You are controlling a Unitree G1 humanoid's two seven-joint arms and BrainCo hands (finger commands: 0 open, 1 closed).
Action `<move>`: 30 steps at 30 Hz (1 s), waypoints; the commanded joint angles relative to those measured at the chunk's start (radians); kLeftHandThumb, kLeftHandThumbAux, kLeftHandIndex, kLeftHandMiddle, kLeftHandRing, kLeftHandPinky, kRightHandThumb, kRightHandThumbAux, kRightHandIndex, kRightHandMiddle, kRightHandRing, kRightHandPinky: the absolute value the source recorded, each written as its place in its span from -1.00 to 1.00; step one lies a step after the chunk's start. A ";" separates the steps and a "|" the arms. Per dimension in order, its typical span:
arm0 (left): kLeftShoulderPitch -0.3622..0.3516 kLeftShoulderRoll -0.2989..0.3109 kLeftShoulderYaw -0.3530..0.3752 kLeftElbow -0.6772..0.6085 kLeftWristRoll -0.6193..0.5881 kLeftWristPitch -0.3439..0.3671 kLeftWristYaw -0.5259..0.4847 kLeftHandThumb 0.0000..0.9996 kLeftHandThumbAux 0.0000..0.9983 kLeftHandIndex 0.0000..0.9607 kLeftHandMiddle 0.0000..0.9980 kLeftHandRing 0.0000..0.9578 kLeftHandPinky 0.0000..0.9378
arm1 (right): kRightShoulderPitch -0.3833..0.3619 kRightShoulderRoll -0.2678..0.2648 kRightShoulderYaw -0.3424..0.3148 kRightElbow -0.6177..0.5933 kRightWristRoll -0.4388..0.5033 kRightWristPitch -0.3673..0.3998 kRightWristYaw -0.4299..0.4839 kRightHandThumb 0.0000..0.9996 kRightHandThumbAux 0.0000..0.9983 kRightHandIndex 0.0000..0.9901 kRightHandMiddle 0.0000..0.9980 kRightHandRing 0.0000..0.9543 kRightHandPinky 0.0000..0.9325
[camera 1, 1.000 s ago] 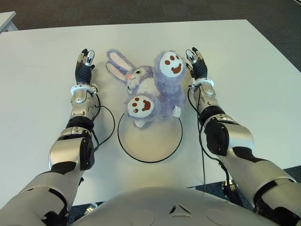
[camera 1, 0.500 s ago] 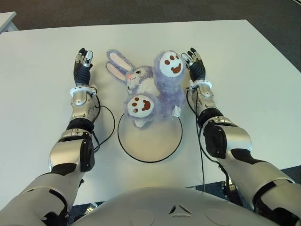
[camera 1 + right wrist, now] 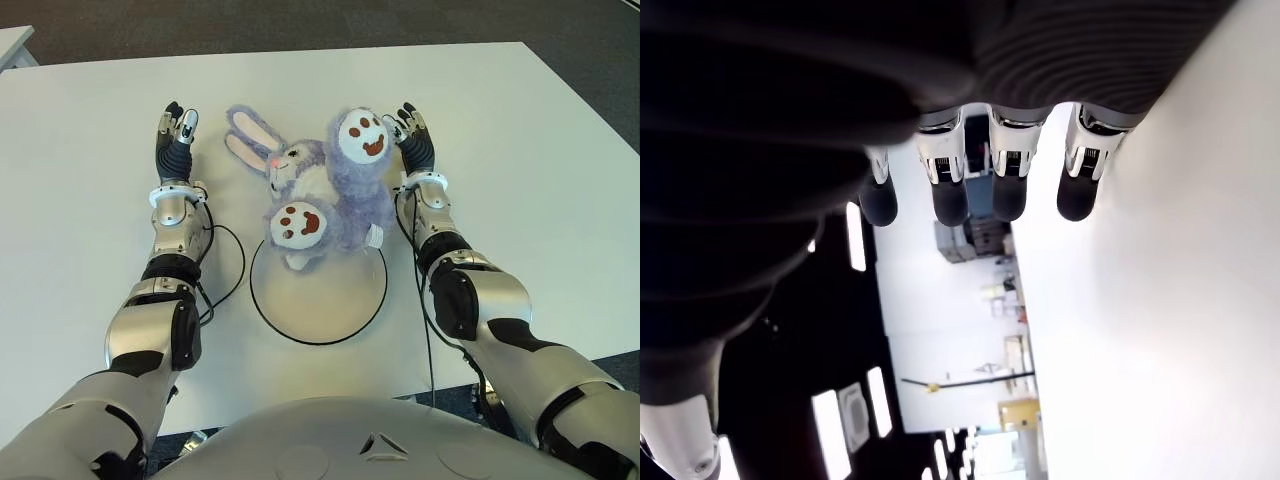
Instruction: Put the doll into the plate.
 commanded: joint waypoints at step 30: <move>0.247 -0.057 -0.058 -0.231 0.021 0.007 -0.033 -1.00 -0.23 -1.00 -0.92 -0.96 -1.00 | 0.127 0.061 -0.017 -0.027 0.045 -0.115 0.044 -1.00 0.39 -0.94 -0.90 -0.92 -0.91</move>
